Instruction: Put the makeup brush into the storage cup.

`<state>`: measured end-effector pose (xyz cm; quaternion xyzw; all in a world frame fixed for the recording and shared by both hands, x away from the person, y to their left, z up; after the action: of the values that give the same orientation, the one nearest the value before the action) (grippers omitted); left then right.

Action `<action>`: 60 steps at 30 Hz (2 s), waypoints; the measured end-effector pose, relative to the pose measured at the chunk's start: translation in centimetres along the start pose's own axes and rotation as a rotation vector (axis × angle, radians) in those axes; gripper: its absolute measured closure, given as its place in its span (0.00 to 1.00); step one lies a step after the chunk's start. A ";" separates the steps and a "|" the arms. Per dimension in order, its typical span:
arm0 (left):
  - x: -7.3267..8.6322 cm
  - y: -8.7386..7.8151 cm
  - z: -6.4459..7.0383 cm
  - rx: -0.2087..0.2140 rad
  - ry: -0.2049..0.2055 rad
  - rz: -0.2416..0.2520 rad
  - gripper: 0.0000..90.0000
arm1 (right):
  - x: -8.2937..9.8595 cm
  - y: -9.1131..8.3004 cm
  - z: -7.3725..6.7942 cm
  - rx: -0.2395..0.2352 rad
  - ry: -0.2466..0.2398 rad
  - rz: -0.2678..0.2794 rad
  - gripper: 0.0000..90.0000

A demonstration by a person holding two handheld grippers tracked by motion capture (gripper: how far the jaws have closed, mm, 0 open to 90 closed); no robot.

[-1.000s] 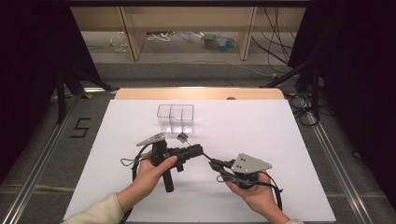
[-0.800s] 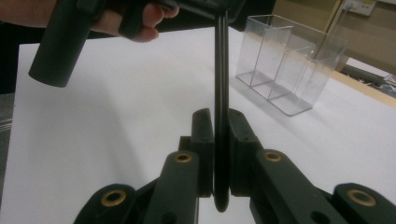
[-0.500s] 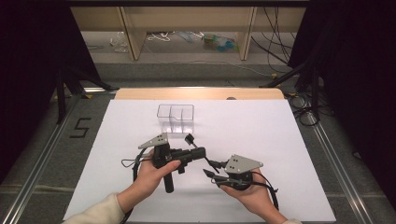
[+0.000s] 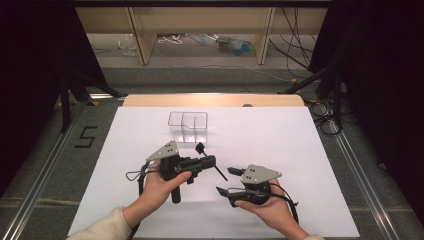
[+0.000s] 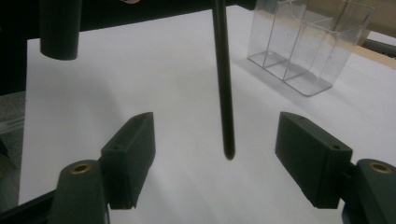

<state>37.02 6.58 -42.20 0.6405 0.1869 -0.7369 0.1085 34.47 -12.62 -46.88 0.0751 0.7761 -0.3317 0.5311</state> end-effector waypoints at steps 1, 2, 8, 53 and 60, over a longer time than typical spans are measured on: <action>0.0 -0.1 -0.1 -0.002 0.026 -0.010 0.94 | 0.0 0.0 0.0 -0.001 0.002 -0.002 0.30; 0.1 -0.2 -0.1 -0.020 0.012 -0.016 0.94 | 0.1 0.0 0.0 -0.005 0.010 0.000 0.28; -0.1 -0.8 -0.4 -0.054 0.078 -0.036 0.94 | 0.1 -0.3 0.2 -0.009 0.025 0.003 0.25; -0.6 -4.6 -3.0 -0.255 0.179 -0.109 0.94 | 0.2 -5.6 2.5 0.078 0.048 0.102 0.23; -0.6 -4.9 -3.2 -0.271 0.173 -0.119 0.94 | 0.4 -6.6 2.8 0.100 0.055 0.103 0.22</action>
<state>38.05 12.27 -41.31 0.6689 0.3307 -0.6522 0.1334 33.39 -19.43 -44.96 0.1504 0.7679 -0.3399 0.5217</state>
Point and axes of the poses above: each handheld gripper's, and its own axes: y roughly forward along the jaws, x roughly out of its underside, z roughly to its right, the point moved 4 cm from there along y, roughly forward along the jaws, and after that the axes turned 15 degrees about y, right-handed, at the moved point
